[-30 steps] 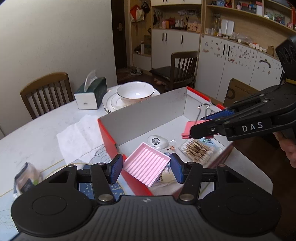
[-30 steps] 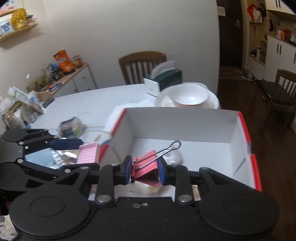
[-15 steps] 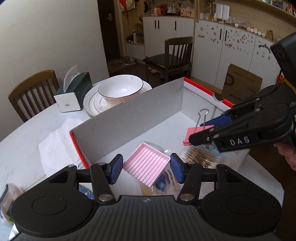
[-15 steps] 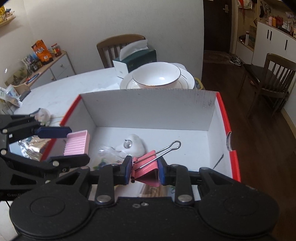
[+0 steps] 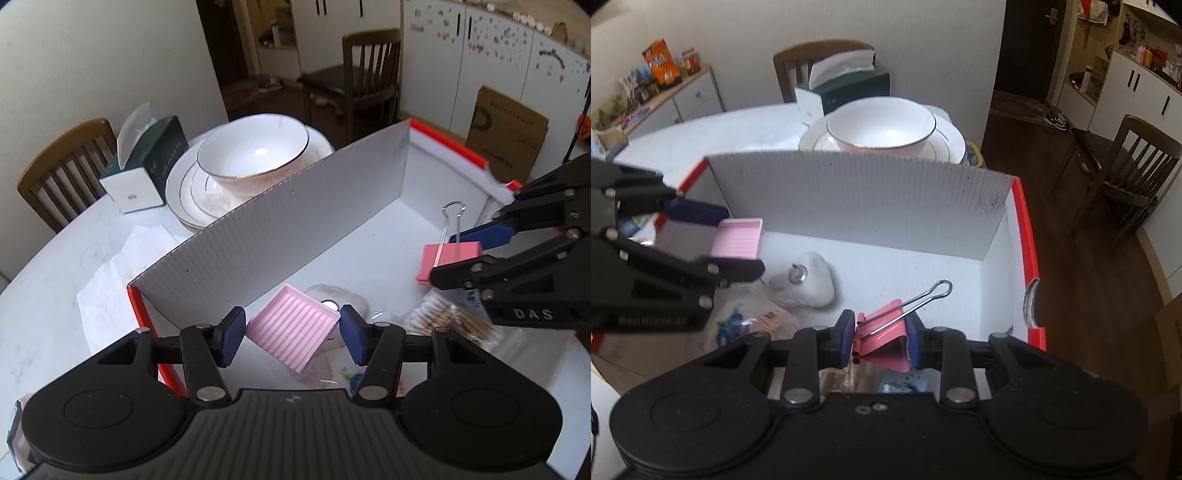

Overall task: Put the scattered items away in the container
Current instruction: 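Open both grippers to drop the soap dish and clip into the box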

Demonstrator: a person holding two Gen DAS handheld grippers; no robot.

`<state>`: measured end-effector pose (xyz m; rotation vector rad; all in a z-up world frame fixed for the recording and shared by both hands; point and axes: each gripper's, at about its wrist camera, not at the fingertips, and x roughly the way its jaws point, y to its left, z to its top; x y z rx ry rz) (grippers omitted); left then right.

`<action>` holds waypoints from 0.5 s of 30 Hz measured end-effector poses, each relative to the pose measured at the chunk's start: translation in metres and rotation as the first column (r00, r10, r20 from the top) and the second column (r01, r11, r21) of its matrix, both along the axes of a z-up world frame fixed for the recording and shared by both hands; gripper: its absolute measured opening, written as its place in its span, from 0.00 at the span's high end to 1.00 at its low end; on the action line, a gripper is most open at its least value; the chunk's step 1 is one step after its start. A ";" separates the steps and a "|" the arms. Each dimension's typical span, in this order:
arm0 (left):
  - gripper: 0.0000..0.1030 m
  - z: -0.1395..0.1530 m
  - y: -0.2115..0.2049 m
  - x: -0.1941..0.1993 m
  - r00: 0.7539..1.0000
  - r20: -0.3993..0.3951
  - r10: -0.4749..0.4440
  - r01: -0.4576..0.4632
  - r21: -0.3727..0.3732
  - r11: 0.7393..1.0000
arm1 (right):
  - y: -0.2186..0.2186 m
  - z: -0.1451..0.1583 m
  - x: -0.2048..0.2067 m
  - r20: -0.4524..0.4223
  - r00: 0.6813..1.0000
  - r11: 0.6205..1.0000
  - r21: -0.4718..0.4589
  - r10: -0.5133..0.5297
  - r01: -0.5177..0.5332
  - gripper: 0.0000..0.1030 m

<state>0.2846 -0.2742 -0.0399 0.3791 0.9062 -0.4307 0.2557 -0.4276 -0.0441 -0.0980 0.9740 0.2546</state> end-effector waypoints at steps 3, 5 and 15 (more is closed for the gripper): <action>0.47 -0.004 -0.004 0.006 1.000 -0.025 -0.010 0.010 0.018 1.000 | -0.001 -0.005 0.003 -0.018 1.000 1.000 -0.011 0.005 -0.006 0.73; 0.47 -0.008 -0.006 0.010 0.999 -0.048 -0.011 0.012 0.028 1.000 | -0.001 -0.008 0.004 -0.023 1.000 1.000 -0.015 0.009 -0.009 0.73; 0.47 -0.019 -0.012 0.014 0.994 -0.112 -0.011 0.017 0.047 0.999 | -0.003 -0.013 0.007 -0.053 0.999 1.000 -0.012 0.007 -0.008 0.72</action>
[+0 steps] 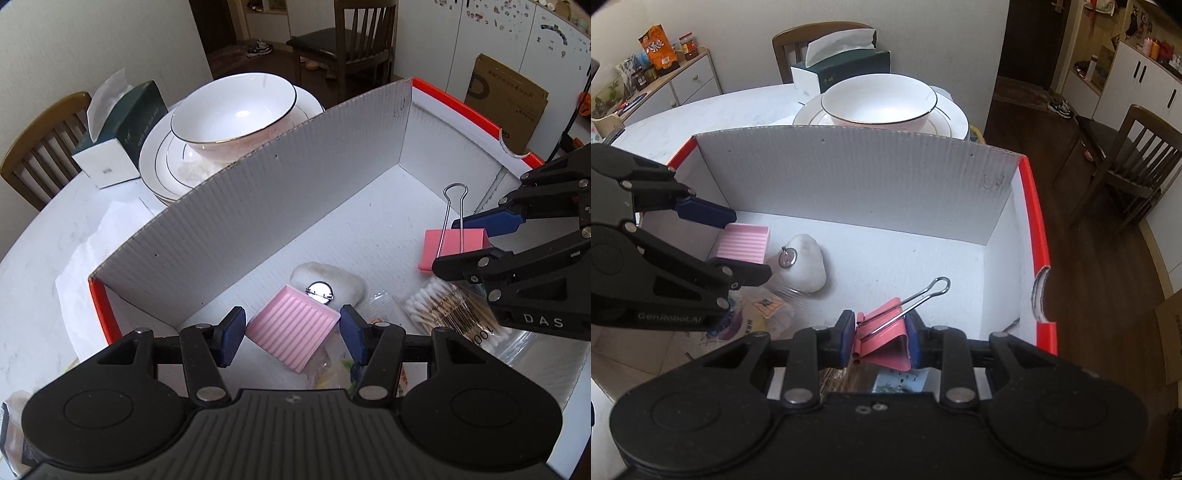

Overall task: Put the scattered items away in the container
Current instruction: 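Open both grippers to drop the soap dish and clip into the box, then withdraw both grippers and reach toward the clear white-filled bag and gold foil bag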

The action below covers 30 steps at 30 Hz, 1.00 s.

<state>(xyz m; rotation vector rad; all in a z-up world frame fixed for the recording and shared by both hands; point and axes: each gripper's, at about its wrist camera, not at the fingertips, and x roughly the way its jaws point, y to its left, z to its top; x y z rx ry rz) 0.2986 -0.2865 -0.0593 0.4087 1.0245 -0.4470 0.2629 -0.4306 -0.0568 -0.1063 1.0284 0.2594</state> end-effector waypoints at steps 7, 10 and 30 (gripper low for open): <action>0.46 0.000 0.004 -0.001 1.000 -0.002 0.013 -0.013 -0.008 1.000 | 0.000 -0.003 0.000 -0.020 1.000 1.000 -0.010 -0.005 0.005 0.67; 0.45 0.004 0.006 -0.005 1.000 0.008 0.007 -0.007 -0.027 1.000 | -0.002 -0.002 -0.003 -0.017 1.000 1.000 -0.012 -0.008 0.008 0.66; 0.38 0.047 0.034 -0.039 0.993 0.116 0.026 -0.006 -0.171 0.985 | 0.008 0.038 -0.030 0.055 0.998 0.998 0.059 0.000 -0.003 0.42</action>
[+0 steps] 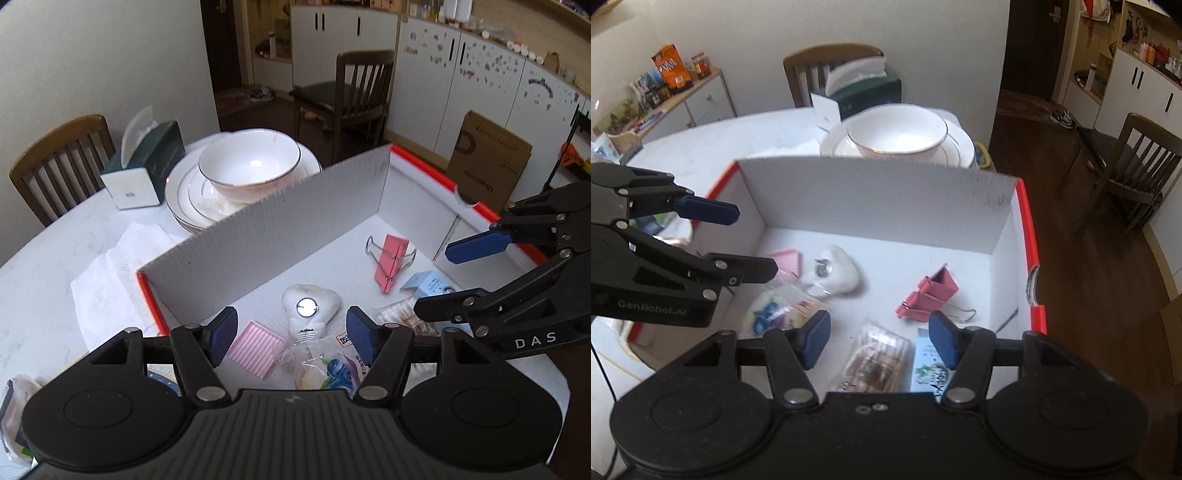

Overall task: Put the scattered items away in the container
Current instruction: 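Withdraw both grippers and reach toward the clear white-filled bag and gold foil bag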

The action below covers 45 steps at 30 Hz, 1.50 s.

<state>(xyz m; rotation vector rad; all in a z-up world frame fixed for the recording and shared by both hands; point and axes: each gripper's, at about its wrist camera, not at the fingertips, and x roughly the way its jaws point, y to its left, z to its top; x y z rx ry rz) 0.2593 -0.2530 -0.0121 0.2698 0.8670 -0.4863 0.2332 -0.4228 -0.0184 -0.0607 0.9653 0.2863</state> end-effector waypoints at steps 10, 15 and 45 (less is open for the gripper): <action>0.33 0.026 0.036 -0.033 0.996 0.084 0.004 0.003 -0.082 0.997 | 0.018 0.023 -0.026 0.056 0.998 0.998 0.065 -0.018 0.015 0.29; 0.30 0.034 0.061 -0.053 0.994 0.112 0.016 -0.003 -0.114 0.994 | 0.035 0.032 -0.039 0.099 0.994 0.996 0.082 -0.035 0.027 0.21; 0.02 -0.010 0.262 -0.140 0.982 0.097 0.163 -0.150 -0.132 0.980 | 0.222 0.045 -0.071 0.170 0.985 0.997 0.075 -0.032 0.019 0.08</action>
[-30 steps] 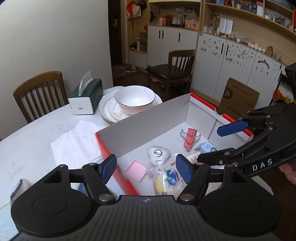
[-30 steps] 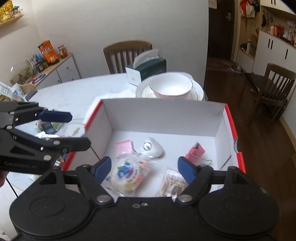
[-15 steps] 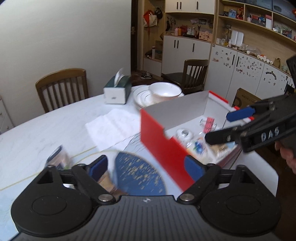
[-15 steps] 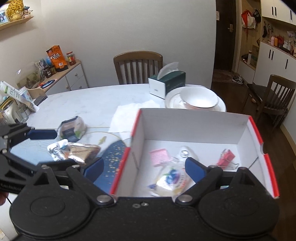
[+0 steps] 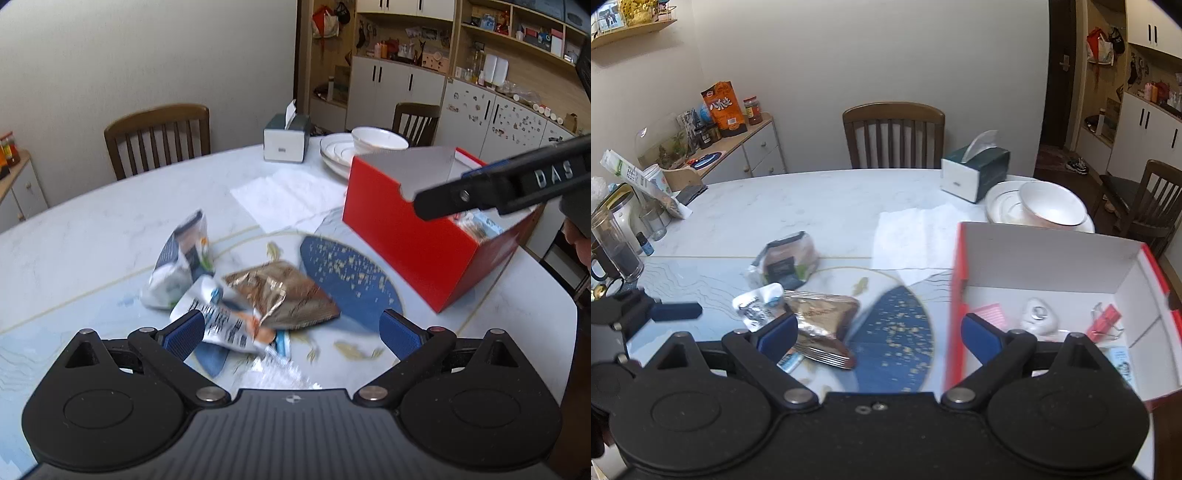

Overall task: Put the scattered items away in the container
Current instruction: 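Withdraw both grippers and reach toward the clear white-filled bag and gold foil bag, then grasp the clear white-filled bag with the left gripper while the right grasps the gold foil bag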

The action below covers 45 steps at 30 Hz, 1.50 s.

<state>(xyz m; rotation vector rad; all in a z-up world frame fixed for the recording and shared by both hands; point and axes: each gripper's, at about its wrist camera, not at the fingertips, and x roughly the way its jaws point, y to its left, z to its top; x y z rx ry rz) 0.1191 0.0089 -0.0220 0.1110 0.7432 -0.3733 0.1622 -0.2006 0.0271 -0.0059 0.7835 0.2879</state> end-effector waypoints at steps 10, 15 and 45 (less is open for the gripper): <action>0.02 -0.033 0.015 -0.003 1.000 -0.019 0.000 0.001 0.039 0.999 | 0.045 -0.022 0.019 -0.046 0.999 1.000 0.006 -0.007 0.007 0.08; 0.02 -0.049 0.014 -0.004 1.000 -0.019 -0.021 0.023 0.063 0.998 | 0.064 -0.040 0.031 -0.082 0.997 1.000 -0.008 -0.001 0.001 0.09; 0.45 -0.086 0.003 0.005 0.995 -0.087 -0.045 0.051 0.071 0.996 | 0.093 -0.105 0.085 -0.226 0.973 0.998 -0.038 0.039 -0.049 0.44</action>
